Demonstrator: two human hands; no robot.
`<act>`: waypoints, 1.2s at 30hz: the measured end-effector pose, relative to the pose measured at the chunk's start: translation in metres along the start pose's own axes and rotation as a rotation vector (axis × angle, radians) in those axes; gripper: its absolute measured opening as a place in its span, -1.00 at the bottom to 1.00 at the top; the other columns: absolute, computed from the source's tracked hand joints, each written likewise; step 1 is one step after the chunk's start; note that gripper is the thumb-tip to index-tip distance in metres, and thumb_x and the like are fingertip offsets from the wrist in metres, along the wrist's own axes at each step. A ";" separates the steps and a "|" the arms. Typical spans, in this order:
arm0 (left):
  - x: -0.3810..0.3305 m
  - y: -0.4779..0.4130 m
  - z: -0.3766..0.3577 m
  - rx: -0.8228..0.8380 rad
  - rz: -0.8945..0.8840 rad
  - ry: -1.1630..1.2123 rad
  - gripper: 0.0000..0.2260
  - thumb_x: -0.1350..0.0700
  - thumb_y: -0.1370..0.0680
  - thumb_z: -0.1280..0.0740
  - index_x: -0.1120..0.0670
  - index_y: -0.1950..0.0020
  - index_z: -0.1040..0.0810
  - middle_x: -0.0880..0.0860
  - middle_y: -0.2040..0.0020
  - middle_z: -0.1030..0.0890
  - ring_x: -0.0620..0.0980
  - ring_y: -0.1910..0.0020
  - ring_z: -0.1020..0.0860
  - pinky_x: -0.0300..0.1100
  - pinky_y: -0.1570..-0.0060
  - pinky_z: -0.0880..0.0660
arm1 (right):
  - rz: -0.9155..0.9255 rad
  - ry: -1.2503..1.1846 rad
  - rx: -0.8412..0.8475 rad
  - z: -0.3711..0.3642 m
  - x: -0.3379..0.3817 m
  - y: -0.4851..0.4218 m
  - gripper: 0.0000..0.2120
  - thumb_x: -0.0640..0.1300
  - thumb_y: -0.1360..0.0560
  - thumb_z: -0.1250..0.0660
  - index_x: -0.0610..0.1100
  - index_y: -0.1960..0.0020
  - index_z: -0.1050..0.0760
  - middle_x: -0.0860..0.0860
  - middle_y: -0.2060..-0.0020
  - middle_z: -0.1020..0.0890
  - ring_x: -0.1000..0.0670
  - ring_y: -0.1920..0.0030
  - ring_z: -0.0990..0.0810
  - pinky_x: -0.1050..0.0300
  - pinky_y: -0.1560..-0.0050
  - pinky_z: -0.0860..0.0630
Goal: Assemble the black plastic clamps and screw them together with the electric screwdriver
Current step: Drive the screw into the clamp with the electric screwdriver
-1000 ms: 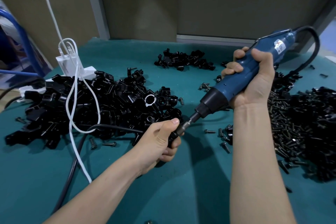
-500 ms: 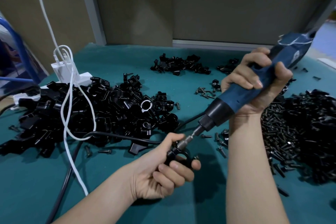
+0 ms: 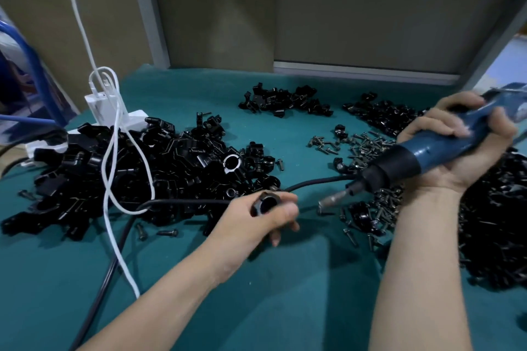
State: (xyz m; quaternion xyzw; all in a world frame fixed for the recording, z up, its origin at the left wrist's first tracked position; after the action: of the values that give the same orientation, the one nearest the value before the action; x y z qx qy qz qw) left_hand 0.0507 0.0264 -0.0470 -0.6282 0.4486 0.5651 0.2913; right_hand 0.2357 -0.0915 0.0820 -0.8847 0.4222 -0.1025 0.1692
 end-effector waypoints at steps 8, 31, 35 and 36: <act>-0.031 0.014 0.001 -0.137 -0.349 -0.619 -0.80 -0.05 -0.37 -0.53 -0.15 0.08 -0.58 -0.24 0.40 -0.52 -0.26 0.41 -0.44 -0.42 0.32 -0.30 | 0.204 0.471 -0.289 0.026 0.014 0.001 -0.82 -0.10 -0.54 -0.11 -0.09 0.20 -0.40 0.10 0.34 -0.55 0.15 0.52 -0.39 0.32 0.45 -0.38; -0.056 0.020 0.000 -0.315 -0.602 -1.065 -0.54 -0.31 -0.33 -0.40 0.09 0.13 -0.62 0.00 0.33 -0.48 0.00 0.36 -0.48 -0.09 0.29 -0.52 | 0.054 0.358 -0.224 0.035 -0.019 -0.009 -0.82 -0.11 -0.53 -0.13 -0.16 0.16 -0.44 0.04 0.28 -0.54 0.12 0.51 -0.43 0.29 0.48 -0.44; -0.048 0.015 -0.002 -0.247 -0.534 -1.069 -0.39 -0.45 -0.31 -0.20 0.09 0.17 -0.60 -0.03 0.34 -0.43 -0.04 0.34 -0.44 -0.10 0.22 -0.50 | 0.059 0.414 -0.259 0.040 -0.017 -0.007 -0.80 -0.11 -0.53 -0.14 -0.15 0.19 -0.46 0.05 0.29 -0.54 0.13 0.51 -0.42 0.31 0.47 -0.43; -0.047 0.015 -0.002 -0.251 -0.519 -1.083 -0.35 -0.48 -0.28 -0.13 0.09 0.18 -0.59 -0.04 0.34 -0.41 -0.04 0.34 -0.43 -0.11 0.22 -0.49 | 0.050 0.425 -0.258 0.040 -0.017 -0.007 -0.82 -0.11 -0.53 -0.14 -0.14 0.17 -0.44 0.06 0.29 -0.54 0.13 0.50 -0.42 0.31 0.46 -0.42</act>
State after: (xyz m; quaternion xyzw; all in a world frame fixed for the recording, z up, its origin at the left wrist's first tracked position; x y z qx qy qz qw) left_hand 0.0404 0.0298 0.0011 -0.3700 -0.0008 0.7633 0.5297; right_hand 0.2433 -0.0652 0.0471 -0.8467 0.4796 -0.2275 -0.0352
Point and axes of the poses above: each hand's wrist, its own y-axis away from the middle knuckle, its own z-axis out of the back of the hand, x = y × z, the point moved 10 cm from there along -y, towards the middle knuckle
